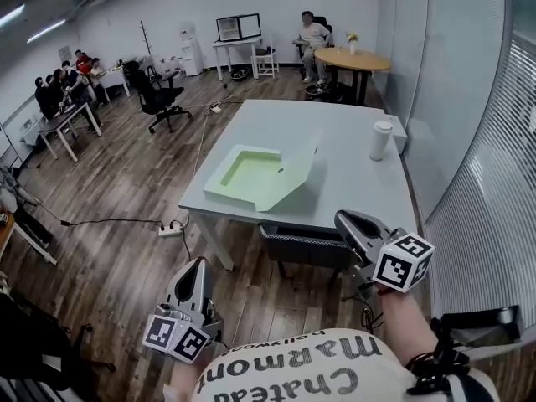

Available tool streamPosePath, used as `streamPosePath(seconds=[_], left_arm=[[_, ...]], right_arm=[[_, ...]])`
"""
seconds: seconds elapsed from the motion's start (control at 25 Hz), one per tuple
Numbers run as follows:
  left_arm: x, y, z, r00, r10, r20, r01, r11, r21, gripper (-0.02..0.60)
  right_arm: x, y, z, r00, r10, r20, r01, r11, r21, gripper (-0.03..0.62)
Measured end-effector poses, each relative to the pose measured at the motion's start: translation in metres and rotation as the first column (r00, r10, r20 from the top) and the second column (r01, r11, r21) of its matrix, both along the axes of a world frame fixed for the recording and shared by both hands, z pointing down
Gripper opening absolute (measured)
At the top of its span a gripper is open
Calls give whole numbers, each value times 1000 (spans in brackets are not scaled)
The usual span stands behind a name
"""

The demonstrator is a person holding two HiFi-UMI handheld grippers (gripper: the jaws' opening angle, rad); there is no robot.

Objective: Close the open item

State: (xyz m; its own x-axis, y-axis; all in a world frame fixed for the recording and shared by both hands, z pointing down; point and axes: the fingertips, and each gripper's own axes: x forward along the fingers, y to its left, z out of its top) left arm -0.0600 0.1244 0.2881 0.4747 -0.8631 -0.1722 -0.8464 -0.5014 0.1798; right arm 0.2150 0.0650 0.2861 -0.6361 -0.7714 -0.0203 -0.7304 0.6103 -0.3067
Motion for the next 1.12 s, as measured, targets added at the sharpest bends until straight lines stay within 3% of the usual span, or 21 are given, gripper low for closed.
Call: streamPosePath(seconds=[0.24,0.4,0.52,0.72,0.92,1.12], left_arm=[[15,-43,-8,999,6,-43,-4,999,43,-5],[13,-62,-4,998,-47,-44,50,996,70,-2],[3,-70,5,994,-97,-46,99,994,48,-2],[-12,-97,20,990,-114,-83,113,993,-13,-5],[-2,-146,19,998,-23,-53,21,999,-29,-5],[-9,-213,10,998,64,-15,-64,998,-20,-5]], right_arm=[[17,-60,-5,1000,-1,8,1,1000,20,-5],[21,-91,-2,999,-23,33,23,999,25,-4],[16,-105,-1,996,-54,73,51,998,34,-5],[2,-120,-8,970,-165,179,146,982,117,-3],[9,-154,-5,995,-54,89,41,988,147,-3],[14,-198,-17,991,54,119,-72,986,152,-4]])
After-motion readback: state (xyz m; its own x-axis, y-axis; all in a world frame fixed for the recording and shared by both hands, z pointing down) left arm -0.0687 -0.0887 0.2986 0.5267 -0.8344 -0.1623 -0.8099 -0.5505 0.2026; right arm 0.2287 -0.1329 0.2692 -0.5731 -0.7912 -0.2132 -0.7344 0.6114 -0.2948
